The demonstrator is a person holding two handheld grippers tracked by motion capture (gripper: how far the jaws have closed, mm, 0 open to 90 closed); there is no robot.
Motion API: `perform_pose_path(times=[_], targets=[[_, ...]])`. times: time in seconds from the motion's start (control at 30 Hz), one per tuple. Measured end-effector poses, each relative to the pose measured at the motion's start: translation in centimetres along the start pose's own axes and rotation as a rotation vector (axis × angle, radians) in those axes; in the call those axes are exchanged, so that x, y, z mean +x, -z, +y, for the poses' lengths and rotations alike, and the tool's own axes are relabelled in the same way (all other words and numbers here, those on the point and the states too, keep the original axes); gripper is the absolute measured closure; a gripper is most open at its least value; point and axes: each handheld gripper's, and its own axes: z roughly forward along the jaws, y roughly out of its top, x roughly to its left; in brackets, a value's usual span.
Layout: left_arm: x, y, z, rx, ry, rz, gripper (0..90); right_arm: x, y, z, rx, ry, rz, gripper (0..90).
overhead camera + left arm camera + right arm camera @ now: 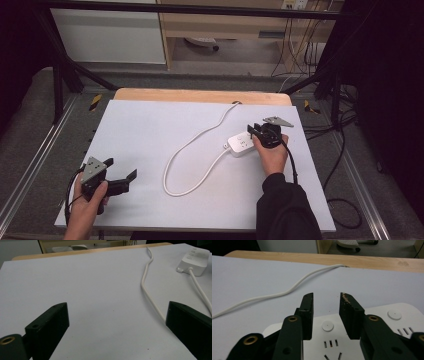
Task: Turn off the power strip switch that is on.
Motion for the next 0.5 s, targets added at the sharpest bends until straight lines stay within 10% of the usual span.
perform_pose_path(times=[0.5], targets=[[0.0,0.2,-0.1,0.003,-0.001,0.003,4.8,0.1,0.7,1.7,-0.008,0.042,0.002,19.0]])
